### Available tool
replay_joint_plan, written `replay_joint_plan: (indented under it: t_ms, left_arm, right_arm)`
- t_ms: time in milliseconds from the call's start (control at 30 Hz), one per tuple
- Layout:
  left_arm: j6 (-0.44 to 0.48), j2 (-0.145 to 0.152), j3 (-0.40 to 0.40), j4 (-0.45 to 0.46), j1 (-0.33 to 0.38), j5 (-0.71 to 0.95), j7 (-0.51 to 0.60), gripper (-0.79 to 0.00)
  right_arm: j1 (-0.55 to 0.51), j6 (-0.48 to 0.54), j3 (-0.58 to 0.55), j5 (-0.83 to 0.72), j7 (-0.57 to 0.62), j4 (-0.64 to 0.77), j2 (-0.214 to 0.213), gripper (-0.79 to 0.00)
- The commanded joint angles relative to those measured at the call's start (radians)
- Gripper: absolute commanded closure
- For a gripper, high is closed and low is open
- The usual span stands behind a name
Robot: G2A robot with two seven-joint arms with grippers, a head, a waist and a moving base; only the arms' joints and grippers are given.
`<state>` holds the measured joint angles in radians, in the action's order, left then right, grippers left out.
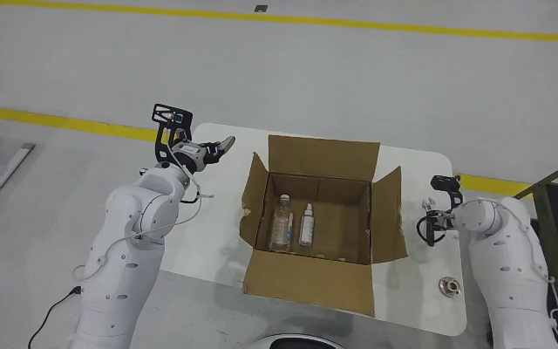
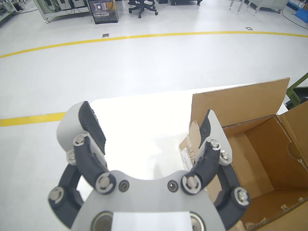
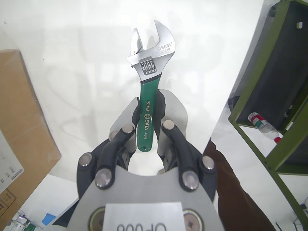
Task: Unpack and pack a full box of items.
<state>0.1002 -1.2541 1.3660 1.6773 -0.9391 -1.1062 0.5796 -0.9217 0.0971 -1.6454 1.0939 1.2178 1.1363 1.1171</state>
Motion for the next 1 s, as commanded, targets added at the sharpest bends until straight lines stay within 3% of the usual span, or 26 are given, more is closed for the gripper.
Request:
replay_joint_plan:
  t_ms: [0, 500, 967]
  left_arm:
    - [0.0, 0.0, 0.0, 0.0, 0.0, 0.0, 0.0, -0.785]
    - [0.0, 0.0, 0.0, 0.0, 0.0, 0.0, 0.0, -0.785]
    - [0.0, 0.0, 0.0, 0.0, 0.0, 0.0, 0.0, -0.785]
  right_arm:
    - [-0.014, -0.002, -0.023, -0.019, 0.021, 0.053, -0.006, 0.0]
    - [-0.147, -0.085, -0.228, -0.221, 0.14, 0.649, -0.039, 0.0]
    - [-0.184, -0.096, -0.217, -0.222, 0.111, 0.691, -0.041, 0.0]
